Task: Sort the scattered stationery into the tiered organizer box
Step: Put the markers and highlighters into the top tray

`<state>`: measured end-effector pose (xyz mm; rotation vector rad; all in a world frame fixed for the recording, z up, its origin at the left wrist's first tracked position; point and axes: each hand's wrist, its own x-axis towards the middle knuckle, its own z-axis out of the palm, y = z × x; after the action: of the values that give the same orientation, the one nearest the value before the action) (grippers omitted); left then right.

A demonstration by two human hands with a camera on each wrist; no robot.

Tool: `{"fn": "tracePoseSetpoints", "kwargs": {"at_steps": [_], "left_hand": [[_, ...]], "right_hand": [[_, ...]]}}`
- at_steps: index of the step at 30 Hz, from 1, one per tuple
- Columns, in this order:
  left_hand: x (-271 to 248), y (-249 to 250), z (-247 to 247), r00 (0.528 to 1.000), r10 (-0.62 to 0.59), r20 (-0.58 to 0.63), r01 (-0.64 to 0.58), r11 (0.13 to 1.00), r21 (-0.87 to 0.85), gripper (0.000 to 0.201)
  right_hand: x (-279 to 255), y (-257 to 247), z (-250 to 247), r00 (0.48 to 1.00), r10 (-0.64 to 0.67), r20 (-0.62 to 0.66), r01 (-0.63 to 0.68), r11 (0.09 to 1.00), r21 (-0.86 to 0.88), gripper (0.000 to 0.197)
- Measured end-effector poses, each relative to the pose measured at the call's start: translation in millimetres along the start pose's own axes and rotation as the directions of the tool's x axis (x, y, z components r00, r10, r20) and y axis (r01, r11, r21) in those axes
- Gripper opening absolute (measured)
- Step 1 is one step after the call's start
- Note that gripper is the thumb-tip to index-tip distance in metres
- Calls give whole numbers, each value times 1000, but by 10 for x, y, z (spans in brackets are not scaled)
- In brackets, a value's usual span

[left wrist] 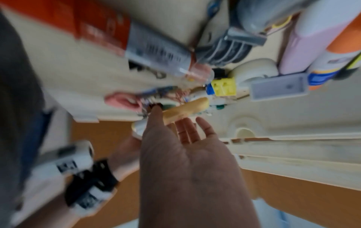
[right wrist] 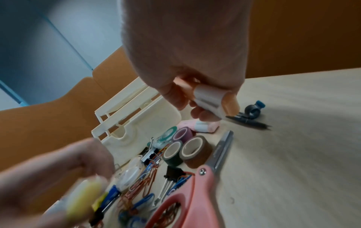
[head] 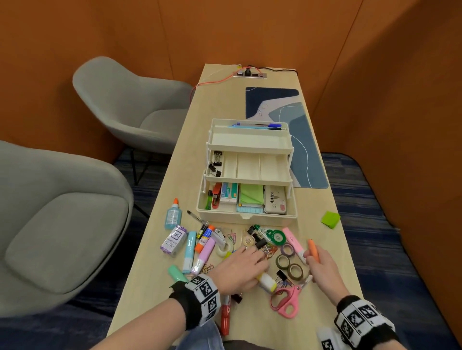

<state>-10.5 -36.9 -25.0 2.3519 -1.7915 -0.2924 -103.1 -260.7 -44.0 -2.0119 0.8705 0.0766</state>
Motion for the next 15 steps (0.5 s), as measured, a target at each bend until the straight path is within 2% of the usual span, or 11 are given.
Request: {"fn": "tracePoseSetpoints", "kwargs": {"at_steps": [2,3,5,7,9,10,11,13,15], "left_hand": [[-32,-14,-142,976,-182,-123,154,966,-206,22],[-55,-48,-218,938,-302,-169,242,921,-305,22],[-123,-161,-347,826,-527,-199,377,780,-500,22],[-250,-314,-409,669,-719,-187,471,605,-641,19],[-429,-500,-387,510,-847,-150,619,482,-620,17],[-533,-580,-350,454,-882,-124,694,438,-571,15],[-636,-645,-301,415,-906,-88,759,398,-516,15],[-796,-725,-203,359,-933,-8,841,327,-431,20],[-889,-751,-96,332,-942,43,878,292,-379,23]], "right_hand": [[-6,-42,10,999,-35,9,35,999,-21,9],[-12,-82,22,998,-64,17,64,997,-33,9],[-26,-207,72,993,-110,50,113,992,-56,10],[-34,-327,156,978,-168,125,180,979,-91,14],[-83,-469,275,930,-236,281,283,948,-143,10],[-124,-540,344,894,-246,374,324,932,-162,6],[-163,-608,425,853,-251,458,370,910,-190,5],[-224,-711,616,763,-277,584,505,819,-271,16],[-293,-804,803,670,-322,669,642,704,-304,17]]}}
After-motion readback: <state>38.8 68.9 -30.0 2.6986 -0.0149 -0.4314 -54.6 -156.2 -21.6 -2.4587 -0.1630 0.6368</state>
